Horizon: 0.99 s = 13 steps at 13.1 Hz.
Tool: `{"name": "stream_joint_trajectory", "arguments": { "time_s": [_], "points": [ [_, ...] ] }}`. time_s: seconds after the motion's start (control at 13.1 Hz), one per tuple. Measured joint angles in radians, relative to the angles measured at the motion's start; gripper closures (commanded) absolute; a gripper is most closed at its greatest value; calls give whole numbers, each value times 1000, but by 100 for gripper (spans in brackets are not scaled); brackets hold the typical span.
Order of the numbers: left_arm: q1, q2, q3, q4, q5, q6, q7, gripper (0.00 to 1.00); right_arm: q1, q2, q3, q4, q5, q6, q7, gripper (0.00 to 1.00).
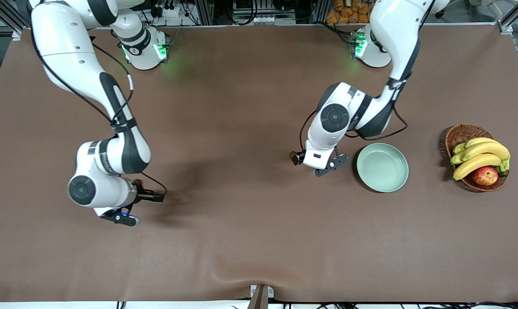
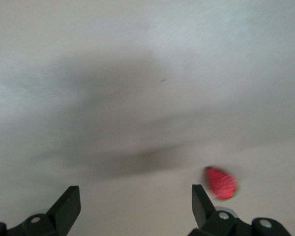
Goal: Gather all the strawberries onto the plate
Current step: 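Grasp the second strawberry with the right gripper while the left gripper holds, then drop the strawberry onto the plate with the left gripper while the right carries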
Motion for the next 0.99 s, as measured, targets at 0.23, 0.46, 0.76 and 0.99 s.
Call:
{"name": "stream_joint_trajectory", "arguments": {
  "time_s": [0.23,0.46,0.76,0.99],
  "points": [
    [-37,60,1,0,2,72,-133,6,-59,0,0,-33,-10,-15,-186,0],
    [-54,90,1,1,2,85,-193,11,-96,2,0,-84,-10,-15,-258,0],
    [-66,115,2,1,2,97,-233,20,-95,3,10,-116,-11,-15,-265,38],
    [-77,129,2,1,2,110,-246,62,-95,6,12,-121,-12,-11,-287,83]
  ]
}}
